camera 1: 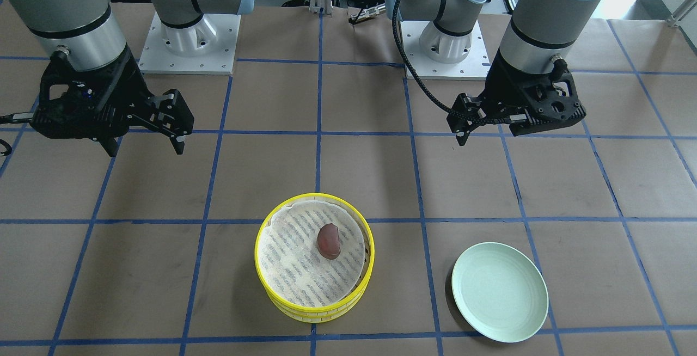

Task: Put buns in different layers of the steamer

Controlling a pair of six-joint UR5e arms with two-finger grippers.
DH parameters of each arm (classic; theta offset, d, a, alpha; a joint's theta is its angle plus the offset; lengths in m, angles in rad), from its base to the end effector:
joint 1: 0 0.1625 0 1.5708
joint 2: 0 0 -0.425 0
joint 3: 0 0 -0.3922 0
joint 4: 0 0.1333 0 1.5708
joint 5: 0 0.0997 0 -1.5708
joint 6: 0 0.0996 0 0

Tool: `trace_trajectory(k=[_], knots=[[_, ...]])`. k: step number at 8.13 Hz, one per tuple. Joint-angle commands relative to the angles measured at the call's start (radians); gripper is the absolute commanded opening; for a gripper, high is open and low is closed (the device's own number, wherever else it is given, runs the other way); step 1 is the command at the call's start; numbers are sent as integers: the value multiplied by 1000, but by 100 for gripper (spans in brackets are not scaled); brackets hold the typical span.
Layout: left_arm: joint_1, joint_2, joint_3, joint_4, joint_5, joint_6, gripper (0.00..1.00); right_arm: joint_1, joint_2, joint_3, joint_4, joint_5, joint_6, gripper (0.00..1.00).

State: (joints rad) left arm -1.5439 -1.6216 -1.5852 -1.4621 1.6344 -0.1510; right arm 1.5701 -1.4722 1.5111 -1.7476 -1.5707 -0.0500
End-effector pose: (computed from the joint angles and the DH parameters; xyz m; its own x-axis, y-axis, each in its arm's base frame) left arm -0.1130 -0.5201 0.4664 -0.9821 -0.1795 -0.0562 -0.1766 0.9829 -0.0525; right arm 0.1329 -0.5463 0.4852 -0.9988 -0.0488 0.0068 -0.0493 0.9893 -0.1373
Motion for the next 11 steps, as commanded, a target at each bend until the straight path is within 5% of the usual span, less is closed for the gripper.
trace_trajectory(k=[1, 11], knots=[[-9, 22, -1, -21, -63, 1, 100, 1, 3, 1, -4, 0, -2, 100], [-13, 23, -7, -41, -74, 1, 100, 1, 7, 1, -13, 6, -4, 100]])
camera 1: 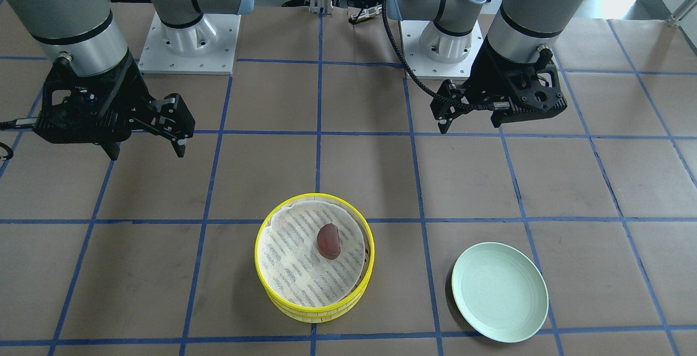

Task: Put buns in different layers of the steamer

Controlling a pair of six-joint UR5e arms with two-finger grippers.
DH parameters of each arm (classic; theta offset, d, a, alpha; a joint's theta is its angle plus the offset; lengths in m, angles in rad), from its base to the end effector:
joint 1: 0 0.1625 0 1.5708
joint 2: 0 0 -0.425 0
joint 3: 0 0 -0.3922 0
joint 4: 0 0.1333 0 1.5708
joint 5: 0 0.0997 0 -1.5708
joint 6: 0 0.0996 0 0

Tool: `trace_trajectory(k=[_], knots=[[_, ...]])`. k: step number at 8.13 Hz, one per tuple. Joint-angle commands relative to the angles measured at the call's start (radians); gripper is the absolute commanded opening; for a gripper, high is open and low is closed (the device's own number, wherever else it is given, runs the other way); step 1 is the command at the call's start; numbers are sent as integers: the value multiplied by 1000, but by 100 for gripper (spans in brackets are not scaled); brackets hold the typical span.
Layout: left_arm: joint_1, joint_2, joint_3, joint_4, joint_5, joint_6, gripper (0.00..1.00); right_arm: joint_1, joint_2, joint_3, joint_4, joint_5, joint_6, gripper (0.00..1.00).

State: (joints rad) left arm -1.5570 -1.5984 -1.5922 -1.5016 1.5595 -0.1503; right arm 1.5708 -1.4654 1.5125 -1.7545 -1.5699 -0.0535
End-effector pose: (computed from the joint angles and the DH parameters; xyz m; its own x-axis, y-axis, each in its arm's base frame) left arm -0.1274 -0.5070 0.4706 -0.9865 -0.1631 0.0142 -0.1634 0.9864 -0.0183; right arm 0.1334 -0.5488 0.4816 -0.9986 -0.0531 0.0064 -0.0535 0.9893 -0.1360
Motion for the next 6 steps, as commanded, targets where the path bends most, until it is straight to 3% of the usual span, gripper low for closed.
trace_trajectory(k=[1, 6], knots=[[0, 0, -2, -2, 2, 0, 100, 0, 0, 0, -43, -4, -24, 100], [6, 2, -9, -19, 7, 0, 100, 0, 2, 2, -33, 13, -12, 100]])
